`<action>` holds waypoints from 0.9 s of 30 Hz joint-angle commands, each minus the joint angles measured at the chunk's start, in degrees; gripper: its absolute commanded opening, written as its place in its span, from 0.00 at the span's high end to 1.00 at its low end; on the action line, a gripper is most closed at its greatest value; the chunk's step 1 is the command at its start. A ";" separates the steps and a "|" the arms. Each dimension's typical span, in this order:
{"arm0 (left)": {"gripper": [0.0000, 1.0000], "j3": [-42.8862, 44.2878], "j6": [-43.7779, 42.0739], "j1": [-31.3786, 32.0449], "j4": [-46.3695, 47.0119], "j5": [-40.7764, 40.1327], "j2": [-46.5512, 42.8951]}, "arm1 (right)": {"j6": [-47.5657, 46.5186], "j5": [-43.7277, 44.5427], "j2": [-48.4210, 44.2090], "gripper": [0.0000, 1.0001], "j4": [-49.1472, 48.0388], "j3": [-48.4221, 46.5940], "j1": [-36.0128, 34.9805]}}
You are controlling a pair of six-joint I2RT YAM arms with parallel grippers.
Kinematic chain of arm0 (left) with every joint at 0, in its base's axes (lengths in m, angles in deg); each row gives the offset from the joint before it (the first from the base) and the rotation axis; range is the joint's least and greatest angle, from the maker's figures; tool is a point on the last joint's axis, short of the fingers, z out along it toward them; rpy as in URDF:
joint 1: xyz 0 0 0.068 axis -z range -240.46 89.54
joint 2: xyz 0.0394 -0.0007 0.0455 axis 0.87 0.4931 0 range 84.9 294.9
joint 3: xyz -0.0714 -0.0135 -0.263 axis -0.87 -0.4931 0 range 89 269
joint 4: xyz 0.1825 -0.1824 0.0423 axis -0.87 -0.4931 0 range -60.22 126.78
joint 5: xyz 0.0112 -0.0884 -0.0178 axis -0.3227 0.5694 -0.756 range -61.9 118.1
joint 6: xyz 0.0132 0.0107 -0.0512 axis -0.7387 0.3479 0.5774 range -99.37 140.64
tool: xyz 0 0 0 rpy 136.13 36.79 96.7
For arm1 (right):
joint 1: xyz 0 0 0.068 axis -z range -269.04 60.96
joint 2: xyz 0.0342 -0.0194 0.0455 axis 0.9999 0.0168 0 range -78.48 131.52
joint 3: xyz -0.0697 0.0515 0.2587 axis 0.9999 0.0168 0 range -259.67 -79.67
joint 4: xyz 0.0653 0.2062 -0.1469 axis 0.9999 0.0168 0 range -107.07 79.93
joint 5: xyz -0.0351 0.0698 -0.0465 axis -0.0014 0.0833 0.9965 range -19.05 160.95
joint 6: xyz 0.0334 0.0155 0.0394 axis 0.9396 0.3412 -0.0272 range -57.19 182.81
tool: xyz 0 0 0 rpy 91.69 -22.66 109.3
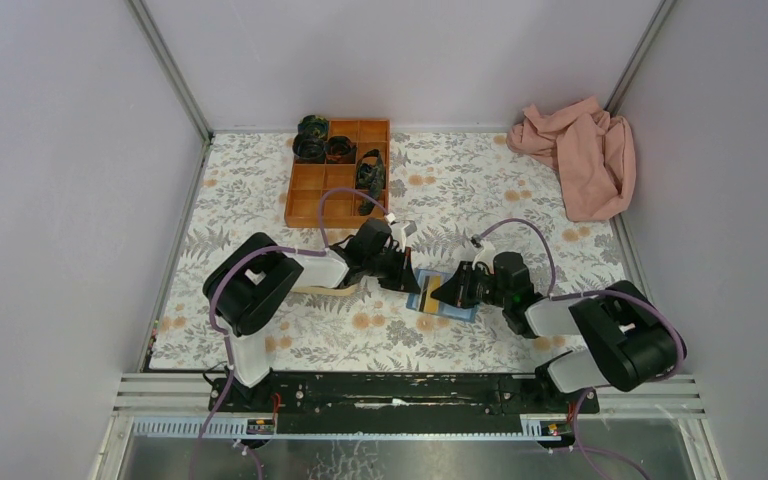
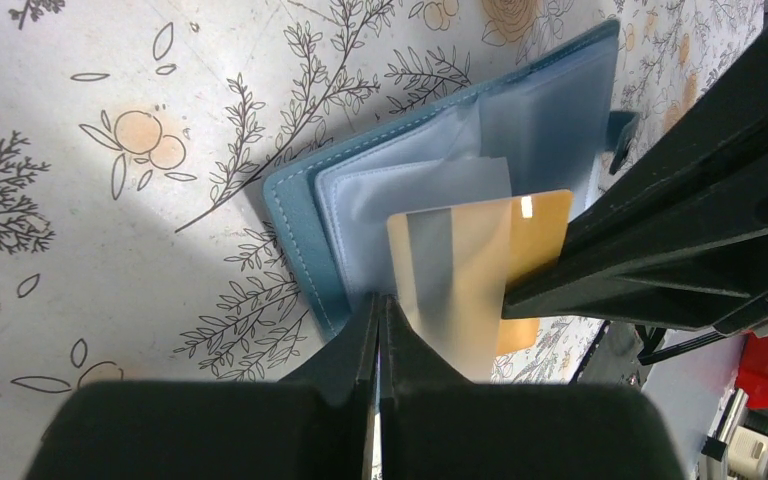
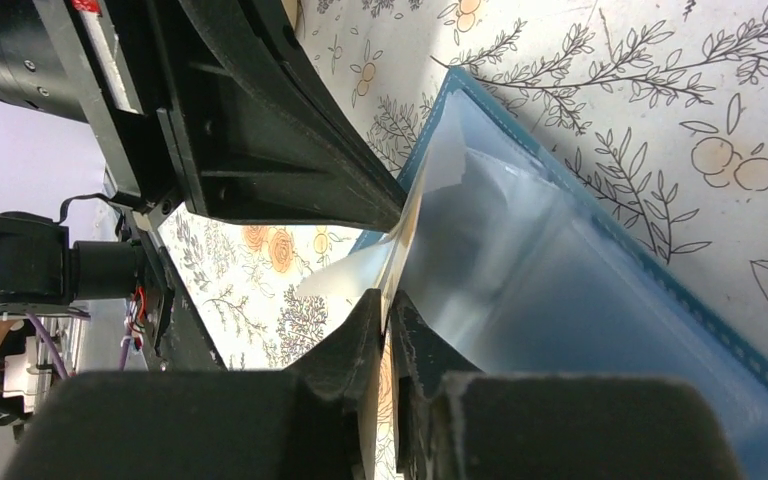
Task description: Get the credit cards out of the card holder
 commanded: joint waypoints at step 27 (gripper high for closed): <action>0.88 -4.20 -0.72 0.51 1.16 -3.08 -2.34 | -3.14 5.18 -26.15 1.00 -2.91 7.87 -0.27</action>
